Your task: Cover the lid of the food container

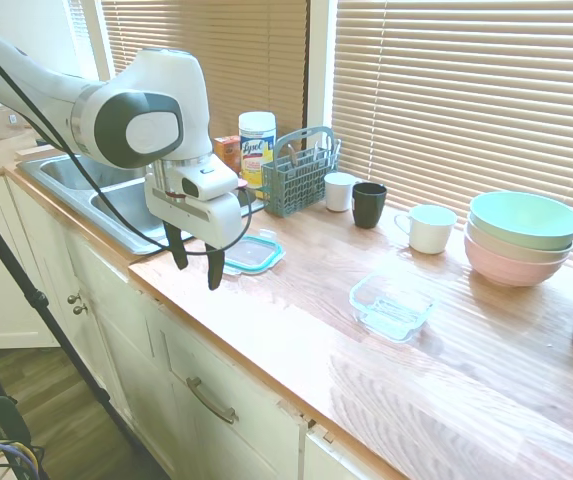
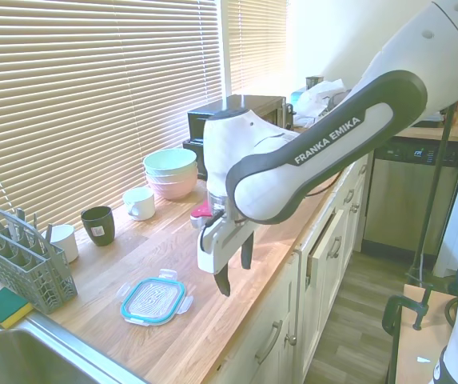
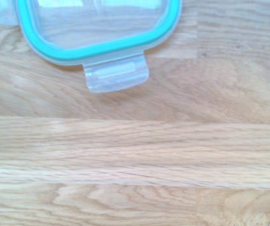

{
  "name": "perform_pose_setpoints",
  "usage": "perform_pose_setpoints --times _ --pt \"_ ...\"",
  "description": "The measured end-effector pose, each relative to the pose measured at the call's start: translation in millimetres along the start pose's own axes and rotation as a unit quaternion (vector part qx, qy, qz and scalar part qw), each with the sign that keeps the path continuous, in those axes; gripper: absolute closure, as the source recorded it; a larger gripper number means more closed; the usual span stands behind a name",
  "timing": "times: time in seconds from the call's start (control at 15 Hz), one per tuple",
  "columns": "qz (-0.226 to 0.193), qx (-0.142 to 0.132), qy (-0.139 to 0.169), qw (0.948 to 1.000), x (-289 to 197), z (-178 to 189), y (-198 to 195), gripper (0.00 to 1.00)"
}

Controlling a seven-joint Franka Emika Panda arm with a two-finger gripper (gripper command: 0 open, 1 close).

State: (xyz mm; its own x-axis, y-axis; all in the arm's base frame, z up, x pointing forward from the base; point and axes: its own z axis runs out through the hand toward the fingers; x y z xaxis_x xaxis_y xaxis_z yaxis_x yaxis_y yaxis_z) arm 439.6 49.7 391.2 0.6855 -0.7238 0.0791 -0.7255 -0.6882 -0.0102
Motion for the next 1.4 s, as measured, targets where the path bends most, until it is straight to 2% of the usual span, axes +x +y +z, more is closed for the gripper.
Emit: perform_pose_setpoints --times 0.8,1.2,1.4 --pt "-0.011 -0.031 0.062 0.9975 -41 -32 -122 0.0" --pt "-0.01 -0.058 0.095 0.9938 -61 -21 -182 0.0" --pt "-0.004 -0.074 0.102 0.992 -58 -4 -200 0.0"
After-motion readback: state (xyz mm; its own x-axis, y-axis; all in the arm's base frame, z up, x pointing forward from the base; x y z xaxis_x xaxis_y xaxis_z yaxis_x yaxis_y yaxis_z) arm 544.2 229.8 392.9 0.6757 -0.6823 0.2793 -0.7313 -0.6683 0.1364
